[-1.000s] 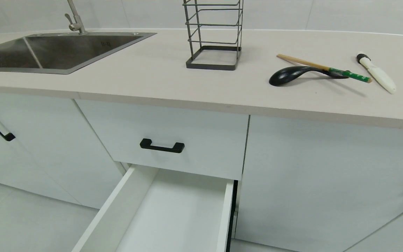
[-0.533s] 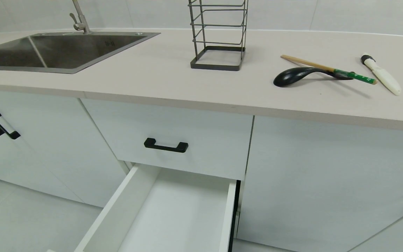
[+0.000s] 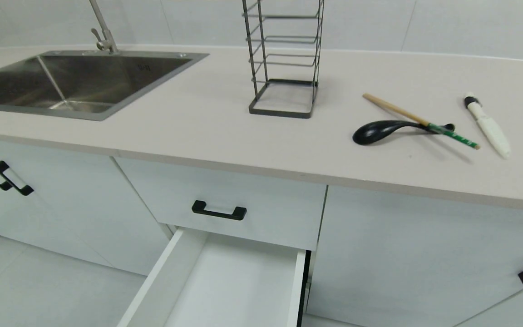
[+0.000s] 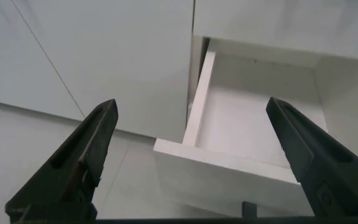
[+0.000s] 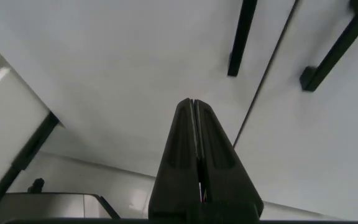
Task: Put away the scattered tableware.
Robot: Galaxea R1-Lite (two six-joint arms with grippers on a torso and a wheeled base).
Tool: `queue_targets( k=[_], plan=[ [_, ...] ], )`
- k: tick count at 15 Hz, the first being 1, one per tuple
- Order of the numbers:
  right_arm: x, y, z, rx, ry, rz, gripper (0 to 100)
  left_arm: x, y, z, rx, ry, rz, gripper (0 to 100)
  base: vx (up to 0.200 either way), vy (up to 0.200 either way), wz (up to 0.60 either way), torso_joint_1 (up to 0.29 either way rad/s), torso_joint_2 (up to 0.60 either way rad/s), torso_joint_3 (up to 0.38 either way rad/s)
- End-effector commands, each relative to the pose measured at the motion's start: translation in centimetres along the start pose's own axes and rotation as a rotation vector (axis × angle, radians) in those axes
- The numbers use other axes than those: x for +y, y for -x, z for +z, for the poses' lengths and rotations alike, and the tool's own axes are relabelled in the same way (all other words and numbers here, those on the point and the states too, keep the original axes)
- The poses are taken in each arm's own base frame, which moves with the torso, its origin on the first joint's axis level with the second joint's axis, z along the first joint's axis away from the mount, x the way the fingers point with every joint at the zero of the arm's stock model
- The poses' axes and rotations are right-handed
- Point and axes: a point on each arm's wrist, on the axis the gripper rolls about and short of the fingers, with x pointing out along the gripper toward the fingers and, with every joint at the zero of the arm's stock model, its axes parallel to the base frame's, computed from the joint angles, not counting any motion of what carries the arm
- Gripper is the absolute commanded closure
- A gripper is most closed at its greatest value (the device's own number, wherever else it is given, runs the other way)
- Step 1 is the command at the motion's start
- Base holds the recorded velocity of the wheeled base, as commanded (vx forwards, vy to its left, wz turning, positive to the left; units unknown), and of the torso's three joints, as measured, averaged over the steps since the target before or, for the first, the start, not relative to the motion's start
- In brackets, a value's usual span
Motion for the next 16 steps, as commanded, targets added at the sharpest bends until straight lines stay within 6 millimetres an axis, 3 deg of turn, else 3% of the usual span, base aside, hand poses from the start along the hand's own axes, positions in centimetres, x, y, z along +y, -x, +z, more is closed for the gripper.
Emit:
queue_targets(
  k=[1,8,16],
  plan=[
    [0.0,-0.01,0.0,0.001,0.002,0.0,100,0.0,-0.03,-0.06,0.005,0.0,0.001,0,0.0,0.0,0.0,0.193,-0.63,-0.183],
    [0.0,-0.01,0.0,0.001,-0.001,0.0,100,0.0,-0.01,-0.01,0.003,-0.001,0.001,0,0.0,0.0,0.0,0.182,-0.5,-0.214],
    [0.0,-0.01,0.0,0.001,-0.004,0.0,100,0.0,-0.01,-0.01,0.003,0.0,0.001,0,0.0,0.0,0.0,0.319,-0.5,-0.242]
  ],
)
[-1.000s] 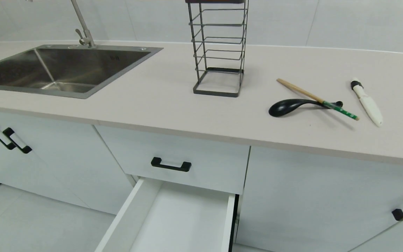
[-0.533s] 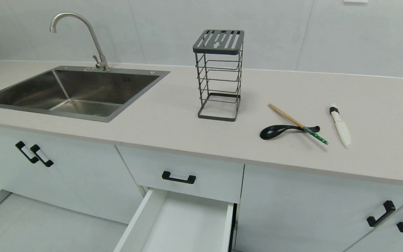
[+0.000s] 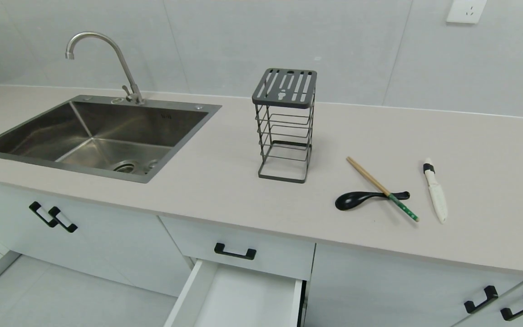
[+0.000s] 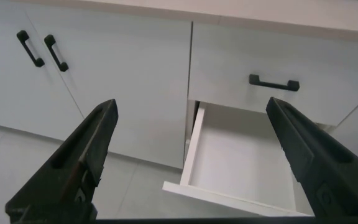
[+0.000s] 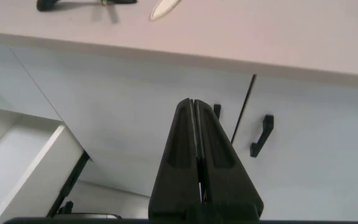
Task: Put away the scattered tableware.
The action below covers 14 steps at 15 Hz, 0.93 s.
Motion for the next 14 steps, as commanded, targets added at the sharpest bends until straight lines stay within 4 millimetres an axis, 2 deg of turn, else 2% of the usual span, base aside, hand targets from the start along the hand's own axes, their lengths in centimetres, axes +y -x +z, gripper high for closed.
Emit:
queue_targets(
  k=[1,7,8,14],
  plan=[
    [0.0,-0.01,0.0,0.001,0.005,0.0,100,0.0,-0.01,0.01,0.001,0.0,0.001,0,0.0,0.0,0.0,0.286,-0.53,-0.251],
    [0.02,-0.02,0.01,0.003,0.019,0.011,100,0.0,-0.01,0.01,0.001,0.0,0.001,0,0.0,0.0,0.0,0.29,-0.56,-0.269],
    [0.02,-0.02,0.01,0.003,0.019,0.011,0,0.0,-0.01,0.01,0.001,0.0,0.001,0,0.0,0.0,0.0,0.168,-0.32,-0.159],
    [0.02,-0.01,0.07,-0.005,0.021,0.011,0,0.0,-0.01,0.01,0.001,0.0,0.001,0,0.0,0.0,0.0,0.03,-0.06,-0.027]
  ],
)
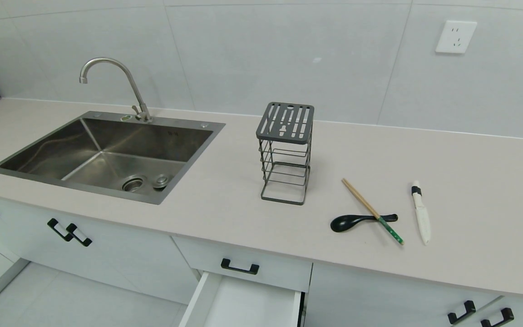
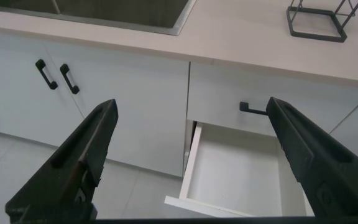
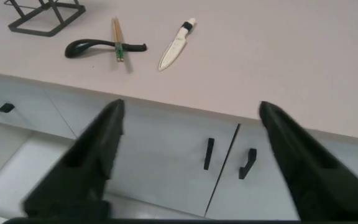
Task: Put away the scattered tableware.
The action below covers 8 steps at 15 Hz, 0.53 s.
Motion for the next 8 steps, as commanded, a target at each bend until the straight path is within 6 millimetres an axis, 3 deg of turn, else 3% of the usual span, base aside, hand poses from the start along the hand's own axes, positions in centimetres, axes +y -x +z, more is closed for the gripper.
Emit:
queue_targets(
  k=[1,2,3,6,8],
  plan=[
    [0.0,0.0,0.1,-0.006,0.0,-0.001,0,0.0,0.0,0.0,0.001,0.0,0.0,0,0.0,0.0,0.0,0.0,0.0,0.0],
    [0.0,0.1,1.7,-0.157,0.032,-0.008,0,0.0,0.0,0.0,0.001,0.0,0.001,0,0.0,0.0,0.0,0.0,0.0,0.0],
    [0.0,0.1,1.8,-0.161,0.039,-0.011,0,0.0,0.0,0.0,0.001,0.0,0.001,0,0.0,0.0,0.0,0.0,0.0,0.0],
    [0.1,-1.4,6.3,-0.071,0.062,0.143,0,0.0,0.0,0.0,0.001,0.0,0.001,0,0.0,0.0,0.0,0.0,0.0,0.0],
    [0.4,-3.6,9.7,-0.013,0.057,0.321,0,0.0,0.0,0.0,0.001,0.0,0.001,0,0.0,0.0,0.0,0.0,0.0,0.0]
  ],
)
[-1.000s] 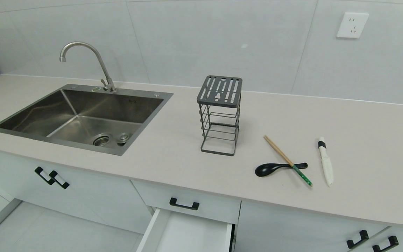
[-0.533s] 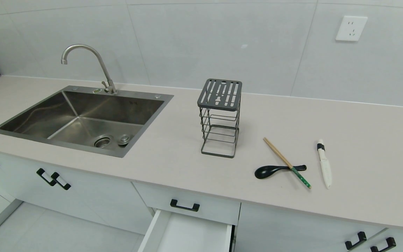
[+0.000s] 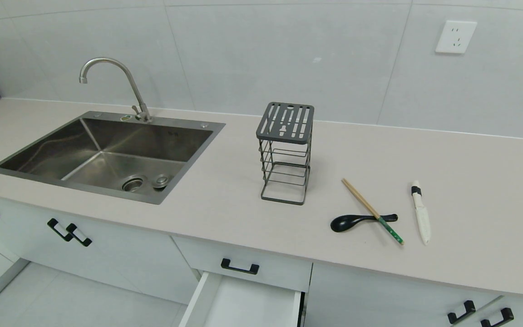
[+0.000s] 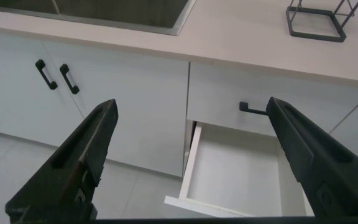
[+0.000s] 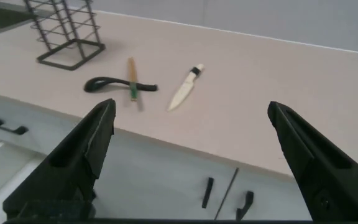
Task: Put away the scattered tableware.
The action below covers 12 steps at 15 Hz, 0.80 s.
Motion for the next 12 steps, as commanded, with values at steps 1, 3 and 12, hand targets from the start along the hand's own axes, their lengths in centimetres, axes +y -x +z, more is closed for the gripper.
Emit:
queue_targets(
  k=[1,3,12],
  plan=[
    [-0.8,-4.7,4.6,0.131,-0.032,0.19,0,0.0,0.0,0.0,0.001,0.0,0.0,0,0.0,0.0,0.0,0.0,0.0,0.0],
    [-1.1,-7.2,5.0,0.208,-0.036,0.236,0,0.0,0.0,0.0,0.001,0.0,0.001,0,0.0,0.0,0.0,0.0,0.0,0.0],
    [-0.9,-16.0,2.9,0.505,-0.061,0.372,0,0.0,0.0,0.0,0.001,0.0,0.001,0,0.0,0.0,0.0,0.0,0.0,0.0]
  ],
)
